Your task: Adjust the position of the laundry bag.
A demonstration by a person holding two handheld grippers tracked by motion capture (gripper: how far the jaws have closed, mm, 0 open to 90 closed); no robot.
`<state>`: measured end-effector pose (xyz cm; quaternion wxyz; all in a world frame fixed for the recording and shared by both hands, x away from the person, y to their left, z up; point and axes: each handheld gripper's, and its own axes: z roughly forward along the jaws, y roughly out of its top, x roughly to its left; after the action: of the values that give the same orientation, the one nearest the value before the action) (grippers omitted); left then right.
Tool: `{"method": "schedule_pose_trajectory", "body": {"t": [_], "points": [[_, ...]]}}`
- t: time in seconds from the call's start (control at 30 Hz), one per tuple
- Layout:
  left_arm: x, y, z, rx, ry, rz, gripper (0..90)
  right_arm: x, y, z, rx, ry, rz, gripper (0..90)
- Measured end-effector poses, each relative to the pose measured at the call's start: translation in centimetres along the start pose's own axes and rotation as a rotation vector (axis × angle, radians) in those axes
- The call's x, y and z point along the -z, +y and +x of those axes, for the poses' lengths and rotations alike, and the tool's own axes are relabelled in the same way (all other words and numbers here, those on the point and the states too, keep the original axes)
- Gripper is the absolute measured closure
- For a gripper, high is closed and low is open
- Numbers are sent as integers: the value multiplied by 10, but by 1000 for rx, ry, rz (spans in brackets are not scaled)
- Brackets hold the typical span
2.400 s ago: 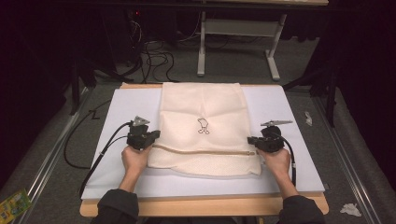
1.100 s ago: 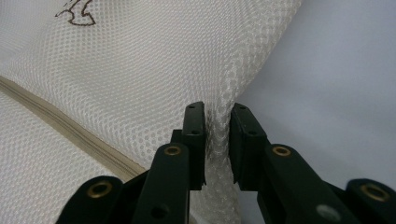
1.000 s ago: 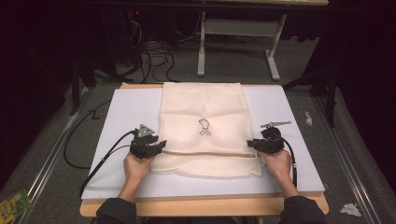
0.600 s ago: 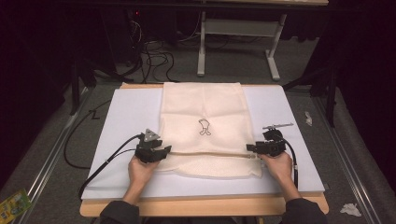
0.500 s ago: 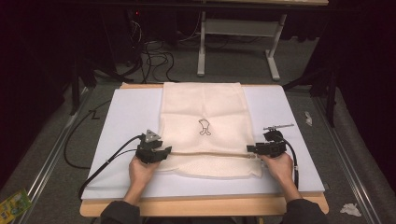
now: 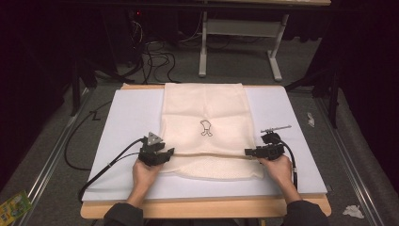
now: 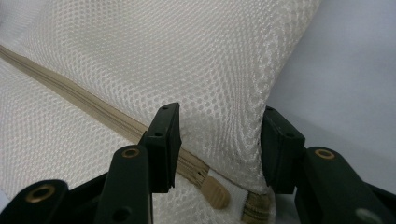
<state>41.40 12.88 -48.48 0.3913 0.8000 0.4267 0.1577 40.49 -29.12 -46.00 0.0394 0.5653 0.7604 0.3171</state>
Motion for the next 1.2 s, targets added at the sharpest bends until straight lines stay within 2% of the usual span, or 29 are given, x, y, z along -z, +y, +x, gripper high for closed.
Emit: {"method": "schedule_pose_trajectory", "body": {"t": [0.1, 0.23, 0.3, 0.37, 0.6, 0.77, 0.87, 0.97, 1.13, 1.2], "points": [[0, 0, -1, -4, 5, -2, 513, -1, 0, 4, 42, -31, 6, 600], [0, 0, -1, -5, 6, -5, 521, -1, 1, 7, 81, -88, 22, 741], [0, 0, 0, -5, 2, 0, 522, -2, 2, 7, 95, -82, 34, 839], [0, 1, 0, -2, -3, 2, 522, -2, 2, 8, 106, -76, 33, 864], [2, 3, 5, 12, -20, 10, 540, 11, 4, 4, 95, -23, -19, 876], [5, 7, 8, 28, -33, 11, 522, 21, 12, 9, 119, -22, -34, 877], [10, 11, 8, 29, -37, -6, 514, 23, 14, 11, 121, -23, -29, 878], [16, 14, 6, 23, -51, -23, 513, 24, 16, 12, 123, -24, -31, 878], [18, 19, -5, -9, -64, -23, 508, 26, 16, 11, 115, -15, -38, 879], [18, 22, -10, -11, -85, -26, 508, 27, 17, 11, 111, -9, -42, 879]]}}
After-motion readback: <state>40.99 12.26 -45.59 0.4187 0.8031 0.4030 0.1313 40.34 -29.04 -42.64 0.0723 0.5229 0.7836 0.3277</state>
